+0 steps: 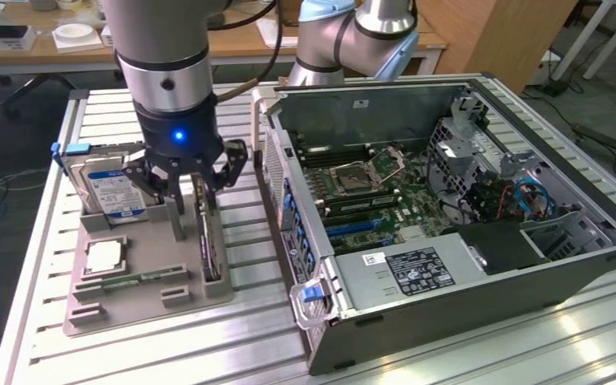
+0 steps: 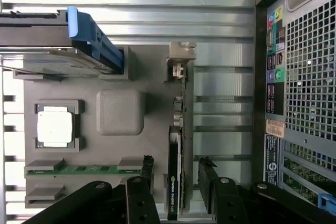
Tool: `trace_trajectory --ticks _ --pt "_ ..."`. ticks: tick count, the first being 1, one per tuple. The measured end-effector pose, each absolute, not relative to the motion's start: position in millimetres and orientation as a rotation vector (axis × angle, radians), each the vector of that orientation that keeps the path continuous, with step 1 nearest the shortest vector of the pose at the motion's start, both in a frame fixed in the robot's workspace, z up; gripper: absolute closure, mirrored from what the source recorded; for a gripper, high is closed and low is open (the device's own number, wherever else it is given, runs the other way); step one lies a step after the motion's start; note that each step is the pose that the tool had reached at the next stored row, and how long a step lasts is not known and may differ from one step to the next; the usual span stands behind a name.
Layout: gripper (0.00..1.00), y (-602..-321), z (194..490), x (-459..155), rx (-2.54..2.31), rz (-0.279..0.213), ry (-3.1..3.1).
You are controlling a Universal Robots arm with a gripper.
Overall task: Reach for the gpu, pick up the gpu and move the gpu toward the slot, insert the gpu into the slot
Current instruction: 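Pick up the gpu and move the gpu toward the slot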
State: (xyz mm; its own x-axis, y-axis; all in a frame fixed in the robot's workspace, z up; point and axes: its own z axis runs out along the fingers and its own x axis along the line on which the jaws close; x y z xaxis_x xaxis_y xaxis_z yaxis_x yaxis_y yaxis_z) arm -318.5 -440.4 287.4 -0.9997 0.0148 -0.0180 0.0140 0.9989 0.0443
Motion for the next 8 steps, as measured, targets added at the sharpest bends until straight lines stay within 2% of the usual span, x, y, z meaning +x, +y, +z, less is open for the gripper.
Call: trace_trajectory --ticks 8 --pt "0.53 -441.3 281.9 -318.5 0.022 0.069 3.122"
